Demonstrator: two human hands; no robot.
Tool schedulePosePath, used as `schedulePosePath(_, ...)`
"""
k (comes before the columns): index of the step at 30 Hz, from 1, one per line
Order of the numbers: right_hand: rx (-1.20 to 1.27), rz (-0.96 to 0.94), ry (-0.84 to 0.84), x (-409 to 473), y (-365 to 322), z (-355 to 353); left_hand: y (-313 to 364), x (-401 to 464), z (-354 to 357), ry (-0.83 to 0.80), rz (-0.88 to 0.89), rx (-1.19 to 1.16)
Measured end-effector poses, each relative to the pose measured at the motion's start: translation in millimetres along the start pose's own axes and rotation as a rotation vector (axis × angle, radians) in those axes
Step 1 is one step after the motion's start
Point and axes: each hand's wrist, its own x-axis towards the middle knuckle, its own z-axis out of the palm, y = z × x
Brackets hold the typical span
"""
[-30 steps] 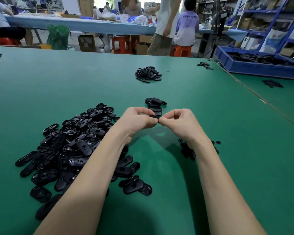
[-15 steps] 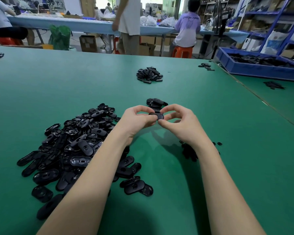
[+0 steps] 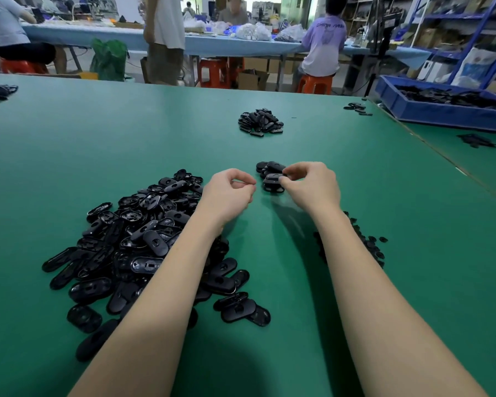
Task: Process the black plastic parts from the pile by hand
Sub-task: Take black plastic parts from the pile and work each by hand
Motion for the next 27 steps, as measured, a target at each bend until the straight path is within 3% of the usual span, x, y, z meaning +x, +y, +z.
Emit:
schedulePosePath(5, -0.082, 0.061, -0.047, 11, -1, 8, 1, -1, -1, -0.035, 0.007, 0.010)
schedulePosePath(12, 0.026, 0.010, -0.096, -10, -2, -6, 3, 1, -4, -0.064, 0.014, 0.024)
schedulePosePath(19, -0.200, -0.156, -0.612, -54, -14, -30, 8, -1, -9, -0.144, 0.075, 0.116)
schedulePosePath(24, -0.245, -0.219, -0.845, -70, -27, -35, 13, -5, -7, -0.134, 0.161, 0.172)
schedulePosePath(27, -0.301, -0.239, -0.896, -75, -32, -34, 19, -7, -6, -0.085, 0.205, 0.138)
